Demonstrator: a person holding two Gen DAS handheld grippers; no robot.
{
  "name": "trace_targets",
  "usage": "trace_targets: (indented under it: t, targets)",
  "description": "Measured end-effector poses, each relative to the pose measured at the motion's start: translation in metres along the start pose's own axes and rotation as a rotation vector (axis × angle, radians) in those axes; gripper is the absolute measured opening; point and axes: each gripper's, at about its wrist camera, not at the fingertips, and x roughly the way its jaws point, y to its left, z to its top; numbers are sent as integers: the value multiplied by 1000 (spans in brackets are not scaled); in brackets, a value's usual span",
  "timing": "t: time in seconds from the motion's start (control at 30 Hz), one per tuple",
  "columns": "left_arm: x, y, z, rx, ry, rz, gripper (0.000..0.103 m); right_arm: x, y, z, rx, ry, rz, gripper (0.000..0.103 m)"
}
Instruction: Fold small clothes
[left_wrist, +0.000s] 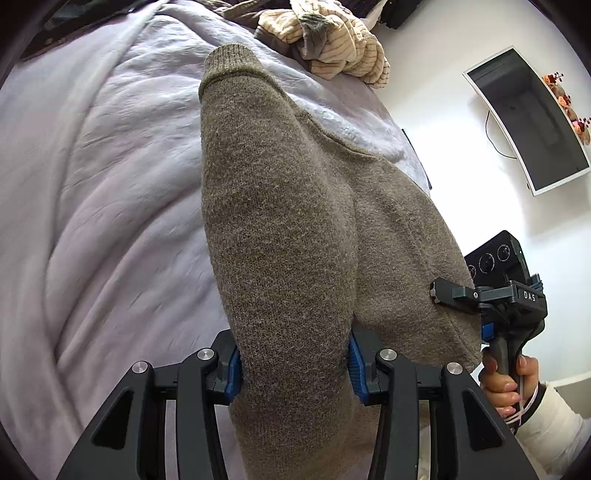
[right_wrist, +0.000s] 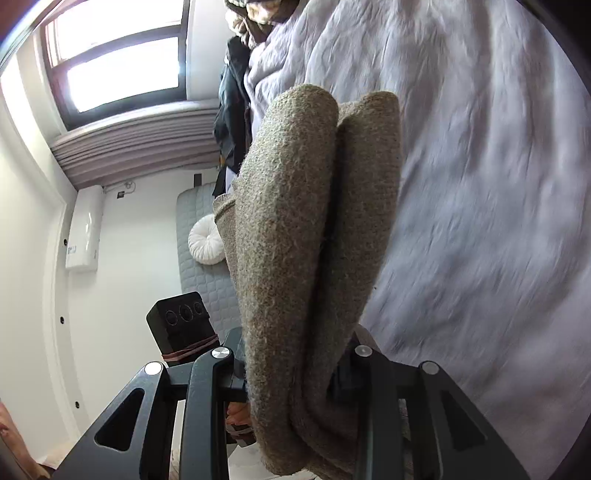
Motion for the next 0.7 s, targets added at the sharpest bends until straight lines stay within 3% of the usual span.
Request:
trace_targets:
  t: [0.27, 0.43, 0.57, 0.67, 0.7]
  targets:
    - [-13, 32, -50, -88, 59, 50, 46, 46, -9, -45, 51, 62, -28, 32]
    - [-2, 54, -74, -146, 95, 61, 47, 74, -13, -52, 59, 80, -96, 33]
    - [24, 64, -90, -146, 163, 120, 47, 83, -22, -53, 55, 91, -232, 34]
    - [35, 63, -98, -113, 175, 207, 52, 89, -26, -52, 1, 98, -410, 36]
    - [37, 62, -97, -107, 166, 221, 53, 89, -22, -49, -22, 93, -464, 42]
